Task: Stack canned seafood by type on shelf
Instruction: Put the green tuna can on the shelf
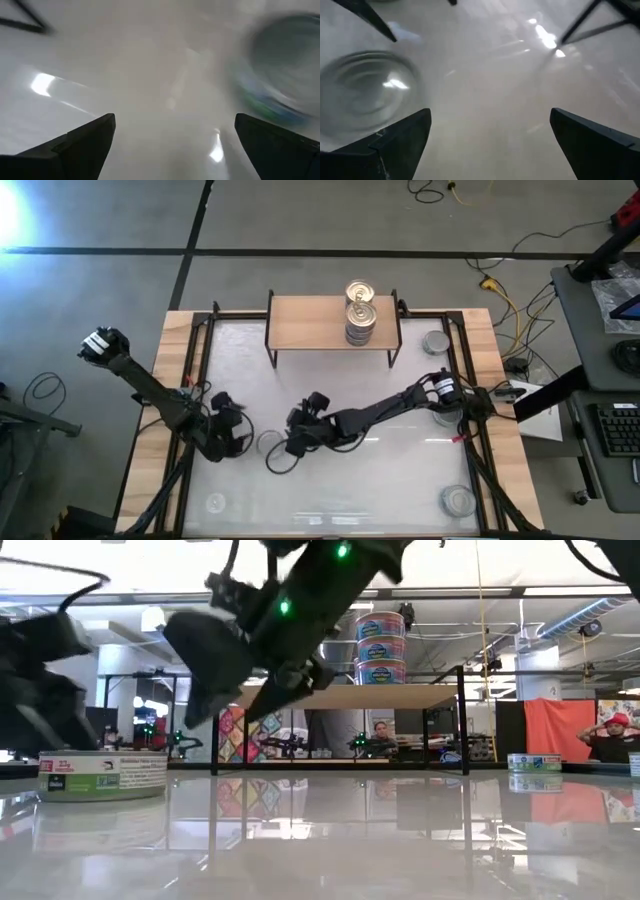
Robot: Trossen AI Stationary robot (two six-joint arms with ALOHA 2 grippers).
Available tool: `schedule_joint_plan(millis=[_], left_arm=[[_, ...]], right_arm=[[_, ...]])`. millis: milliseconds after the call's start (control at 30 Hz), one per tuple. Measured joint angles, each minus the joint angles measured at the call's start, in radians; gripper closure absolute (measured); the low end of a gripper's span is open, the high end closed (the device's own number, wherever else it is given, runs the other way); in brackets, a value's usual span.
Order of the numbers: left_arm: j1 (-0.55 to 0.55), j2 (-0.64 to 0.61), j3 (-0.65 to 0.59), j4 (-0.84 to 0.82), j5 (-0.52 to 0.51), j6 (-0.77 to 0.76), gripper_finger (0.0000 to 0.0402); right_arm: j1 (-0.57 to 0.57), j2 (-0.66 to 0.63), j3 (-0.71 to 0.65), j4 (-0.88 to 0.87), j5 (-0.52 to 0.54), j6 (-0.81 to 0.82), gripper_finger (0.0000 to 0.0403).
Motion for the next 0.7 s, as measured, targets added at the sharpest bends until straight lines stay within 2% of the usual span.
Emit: schedule_joint_plan(millis=[67,167,300,500,700], left_arm=[[-0.039,-0.010,0.019,0.001,0.088,-0.018,0.0006],[-0.099,0.002,0.030,0.013,0.138,-0.064,0.0006],[-0.140,0.047,0.025,0.061,0.112,-0.114,0.0006],[-0.142,0.142,0.026,0.113,0.090,-0.126,0.0006],[-0.142,0.188,0.059,0.116,0.089,-0.104,0.0006]], right_arm=[[0.006,0.004,-0.001,0.018,-0.024,-0.015,0.0003],[0.014,0.025,-0.011,0.117,-0.071,-0.068,0.0003],[0.022,0.065,-0.009,0.213,-0.090,-0.106,0.0003],[0.023,0.072,-0.007,0.144,-0.087,-0.111,0.0003],[0.016,0.047,-0.006,0.106,-0.039,-0.232,0.0003]])
